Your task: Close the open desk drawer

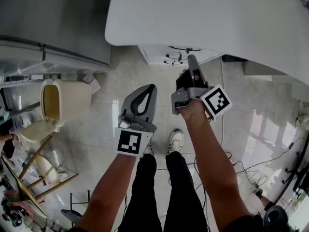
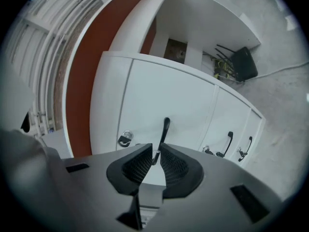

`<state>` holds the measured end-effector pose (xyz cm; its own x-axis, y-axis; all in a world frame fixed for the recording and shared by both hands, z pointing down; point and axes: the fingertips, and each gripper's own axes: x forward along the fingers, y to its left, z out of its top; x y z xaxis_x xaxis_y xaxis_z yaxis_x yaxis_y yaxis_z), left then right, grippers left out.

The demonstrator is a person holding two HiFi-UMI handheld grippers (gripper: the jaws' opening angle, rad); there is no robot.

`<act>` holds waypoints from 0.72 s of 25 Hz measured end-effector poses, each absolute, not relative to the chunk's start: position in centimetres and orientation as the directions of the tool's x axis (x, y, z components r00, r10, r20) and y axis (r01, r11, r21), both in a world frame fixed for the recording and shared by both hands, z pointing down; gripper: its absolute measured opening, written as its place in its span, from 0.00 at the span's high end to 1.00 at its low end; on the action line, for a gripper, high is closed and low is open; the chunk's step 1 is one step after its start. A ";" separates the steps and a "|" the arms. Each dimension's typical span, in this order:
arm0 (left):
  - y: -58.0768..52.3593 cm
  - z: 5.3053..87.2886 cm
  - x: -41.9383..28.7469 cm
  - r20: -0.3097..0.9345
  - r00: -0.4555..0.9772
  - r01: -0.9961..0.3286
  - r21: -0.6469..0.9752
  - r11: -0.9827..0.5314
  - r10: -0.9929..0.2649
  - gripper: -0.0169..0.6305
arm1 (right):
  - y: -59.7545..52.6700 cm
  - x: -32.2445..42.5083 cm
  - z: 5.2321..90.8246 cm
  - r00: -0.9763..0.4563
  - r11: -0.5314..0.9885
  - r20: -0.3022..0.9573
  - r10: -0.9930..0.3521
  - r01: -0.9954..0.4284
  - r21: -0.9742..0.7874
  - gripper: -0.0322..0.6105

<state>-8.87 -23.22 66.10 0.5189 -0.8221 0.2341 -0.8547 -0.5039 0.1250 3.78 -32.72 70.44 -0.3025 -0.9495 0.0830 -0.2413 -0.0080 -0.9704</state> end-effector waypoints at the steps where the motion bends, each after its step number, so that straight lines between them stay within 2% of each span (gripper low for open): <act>1: -22.9 65.7 -9.1 0.230 0.517 -0.856 0.126 -0.502 -0.824 0.96 | -32.1 3.6 69.8 -0.318 0.006 0.088 -0.944 -0.284 -0.959 0.88; 5: -21.7 63.2 -9.9 0.209 0.512 -0.859 0.122 -0.497 -0.833 0.96 | -29.0 2.9 66.5 -0.364 0.078 0.126 -0.923 -0.498 -0.864 0.88; 10: -19.4 58.8 -10.8 0.188 0.511 -0.860 0.129 -0.495 -0.839 0.96 | -24.4 1.0 60.3 -0.455 0.255 0.144 -0.879 -0.702 -0.665 0.88; 14: -17.2 53.8 -11.2 0.167 0.509 -0.861 0.122 -0.494 -0.845 0.96 | -20.0 0.7 54.4 -0.489 0.365 0.162 -0.857 -0.799 -0.478 0.88; 18: -16.1 49.3 -11.8 0.164 0.471 -0.882 0.111 -0.458 -0.867 0.96 | -16.6 0.3 49.1 -0.522 0.464 0.177 -0.834 -0.838 -0.287 0.88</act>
